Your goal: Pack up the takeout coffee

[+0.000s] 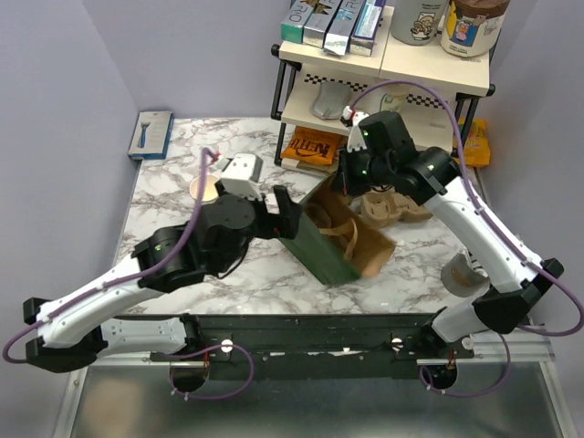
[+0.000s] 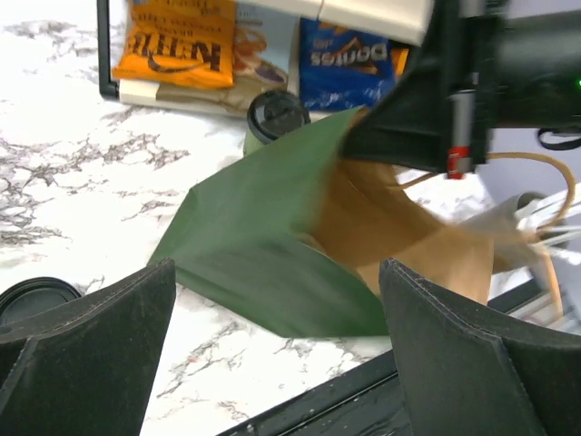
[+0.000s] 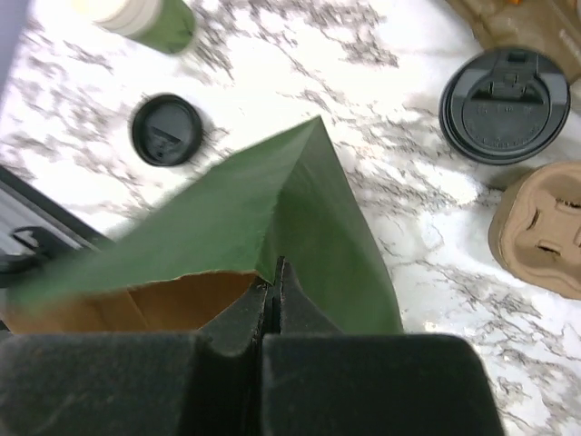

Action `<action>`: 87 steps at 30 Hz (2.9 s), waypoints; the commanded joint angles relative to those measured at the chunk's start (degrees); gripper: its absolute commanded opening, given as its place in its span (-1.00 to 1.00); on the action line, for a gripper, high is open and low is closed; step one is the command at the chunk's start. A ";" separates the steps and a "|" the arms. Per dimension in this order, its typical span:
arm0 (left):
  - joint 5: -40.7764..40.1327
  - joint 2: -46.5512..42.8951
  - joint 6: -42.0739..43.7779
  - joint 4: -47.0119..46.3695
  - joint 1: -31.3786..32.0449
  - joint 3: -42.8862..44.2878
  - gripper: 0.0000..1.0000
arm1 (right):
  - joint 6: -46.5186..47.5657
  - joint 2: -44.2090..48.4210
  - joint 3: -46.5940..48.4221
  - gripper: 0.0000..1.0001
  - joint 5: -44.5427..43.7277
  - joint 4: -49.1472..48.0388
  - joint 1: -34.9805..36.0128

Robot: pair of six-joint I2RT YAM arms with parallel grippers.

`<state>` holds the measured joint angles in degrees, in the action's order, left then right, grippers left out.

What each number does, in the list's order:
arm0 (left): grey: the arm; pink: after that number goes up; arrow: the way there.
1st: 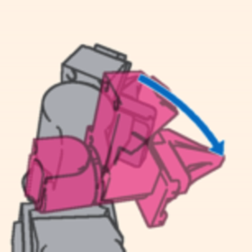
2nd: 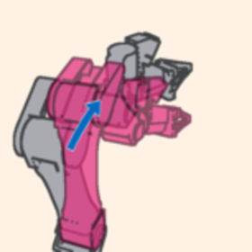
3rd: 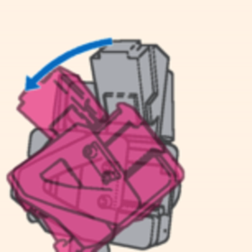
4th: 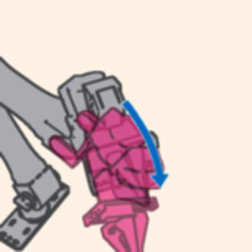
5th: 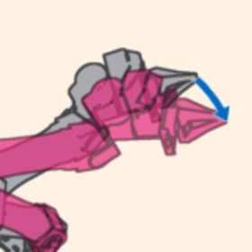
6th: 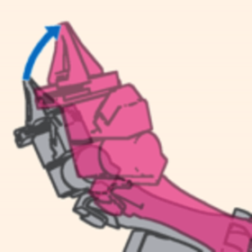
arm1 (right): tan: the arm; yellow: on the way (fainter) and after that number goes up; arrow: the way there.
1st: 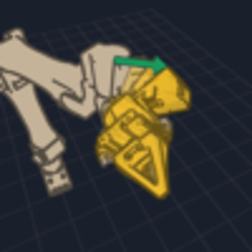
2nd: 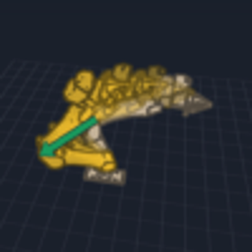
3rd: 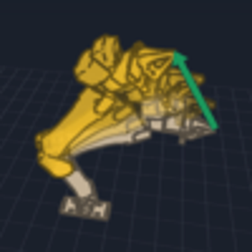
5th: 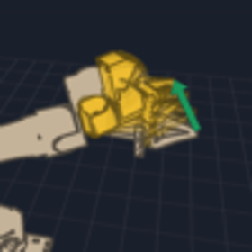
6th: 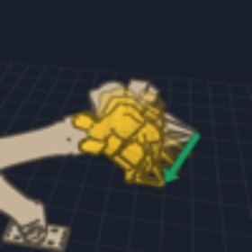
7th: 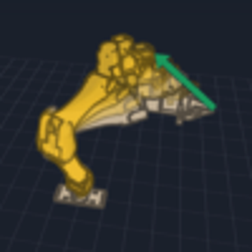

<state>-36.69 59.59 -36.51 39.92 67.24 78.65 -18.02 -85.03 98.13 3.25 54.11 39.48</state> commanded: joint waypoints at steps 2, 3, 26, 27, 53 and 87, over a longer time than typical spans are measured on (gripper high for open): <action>-2.25 -7.82 -1.28 -2.92 0.08 -2.71 0.98 | -1.67 4.61 6.63 -0.99 3.69 5.82 -0.29; -2.25 -8.43 -1.19 -2.75 -0.01 -2.71 0.98 | -1.49 4.79 6.55 -0.99 4.13 6.18 -0.29; 2.07 8.15 10.04 -2.50 -1.15 8.52 0.98 | -3.79 6.64 -0.65 -0.99 -4.85 -2.60 1.38; 2.15 11.13 12.06 0.22 -1.41 12.10 0.98 | -2.64 6.64 -0.66 -0.99 -4.13 -2.60 1.38; 30.01 19.33 28.60 -2.75 -13.45 11.78 0.85 | 1.94 4.08 2.07 -0.99 -0.44 -2.95 1.30; 38.45 14.95 -12.08 5.34 -29.80 12.85 -1.00 | -7.29 28.08 -11.54 1.00 -35.41 -23.08 1.12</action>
<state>-6.35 79.81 -39.35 48.53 39.00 93.84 -23.22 -56.73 91.02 -25.28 31.07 40.45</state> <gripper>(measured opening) 0.008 0.998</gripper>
